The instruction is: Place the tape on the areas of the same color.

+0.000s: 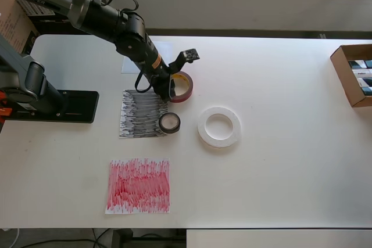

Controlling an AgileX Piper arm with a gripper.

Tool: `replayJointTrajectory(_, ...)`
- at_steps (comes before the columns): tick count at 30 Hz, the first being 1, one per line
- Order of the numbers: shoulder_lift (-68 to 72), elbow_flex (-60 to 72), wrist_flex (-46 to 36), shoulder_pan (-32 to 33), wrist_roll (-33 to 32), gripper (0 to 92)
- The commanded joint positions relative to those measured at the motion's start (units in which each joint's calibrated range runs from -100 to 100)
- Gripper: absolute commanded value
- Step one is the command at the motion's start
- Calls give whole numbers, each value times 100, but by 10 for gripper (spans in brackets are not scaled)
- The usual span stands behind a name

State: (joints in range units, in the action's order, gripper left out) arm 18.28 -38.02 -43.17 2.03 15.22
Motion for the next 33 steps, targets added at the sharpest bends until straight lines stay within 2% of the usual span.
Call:
replayJointTrajectory(1,136,90,53,-12,-336,411)
replayJointTrajectory(5,379,308,78,-52,-917,439)
replayJointTrajectory(15,566,344,78,-20,-1817,464)
replayJointTrajectory(25,679,299,78,-12,-1752,474)
replayJointTrajectory(31,791,353,11,-52,-1736,539)
replayJointTrajectory(33,781,353,11,-52,-1506,544)
